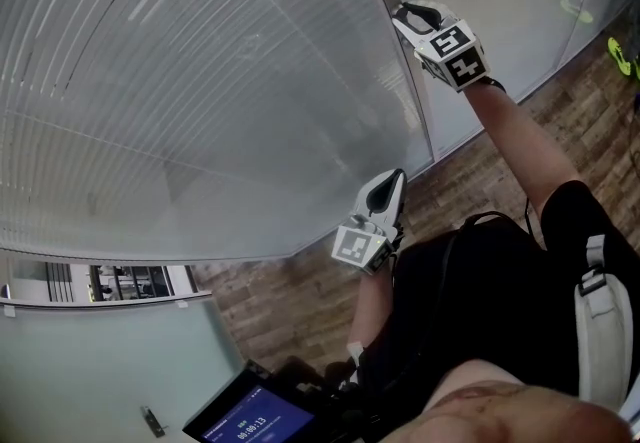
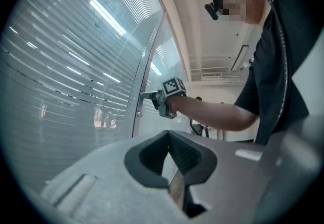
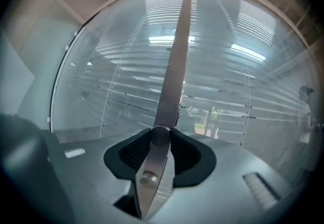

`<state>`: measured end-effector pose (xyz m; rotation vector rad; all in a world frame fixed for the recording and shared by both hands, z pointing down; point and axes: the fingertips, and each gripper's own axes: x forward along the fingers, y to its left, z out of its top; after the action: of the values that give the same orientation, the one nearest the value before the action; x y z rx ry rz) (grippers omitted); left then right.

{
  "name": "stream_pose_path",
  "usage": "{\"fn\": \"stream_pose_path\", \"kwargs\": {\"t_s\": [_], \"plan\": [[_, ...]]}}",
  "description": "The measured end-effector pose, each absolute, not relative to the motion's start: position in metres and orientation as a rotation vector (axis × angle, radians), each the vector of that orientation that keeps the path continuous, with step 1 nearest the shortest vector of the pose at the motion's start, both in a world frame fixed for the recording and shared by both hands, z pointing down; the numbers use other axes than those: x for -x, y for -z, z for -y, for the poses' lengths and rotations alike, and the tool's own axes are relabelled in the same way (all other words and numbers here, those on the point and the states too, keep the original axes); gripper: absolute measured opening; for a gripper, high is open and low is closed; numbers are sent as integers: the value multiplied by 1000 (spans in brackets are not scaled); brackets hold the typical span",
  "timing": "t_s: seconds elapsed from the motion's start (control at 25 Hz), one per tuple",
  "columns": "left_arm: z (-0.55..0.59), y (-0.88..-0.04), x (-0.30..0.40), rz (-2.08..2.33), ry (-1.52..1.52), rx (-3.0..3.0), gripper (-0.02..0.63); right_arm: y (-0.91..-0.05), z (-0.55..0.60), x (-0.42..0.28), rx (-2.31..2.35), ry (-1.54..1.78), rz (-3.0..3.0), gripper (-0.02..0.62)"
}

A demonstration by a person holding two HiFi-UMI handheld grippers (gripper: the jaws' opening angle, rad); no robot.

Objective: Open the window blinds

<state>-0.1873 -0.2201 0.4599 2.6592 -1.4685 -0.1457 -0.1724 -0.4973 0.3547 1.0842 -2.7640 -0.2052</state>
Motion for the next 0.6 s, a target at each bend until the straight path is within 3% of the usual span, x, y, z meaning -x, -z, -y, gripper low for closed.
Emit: {"fn": "stream_pose_path", "kwargs": {"t_s": [0.32,0.6], "plan": [[214,-461,188,1477,138,-2659,2,-357,501,168,-1107,-289,2949,121],[211,-460,186,1483,133,-2661,2,-357,502,167,-1124,-280,2943,121]]}}
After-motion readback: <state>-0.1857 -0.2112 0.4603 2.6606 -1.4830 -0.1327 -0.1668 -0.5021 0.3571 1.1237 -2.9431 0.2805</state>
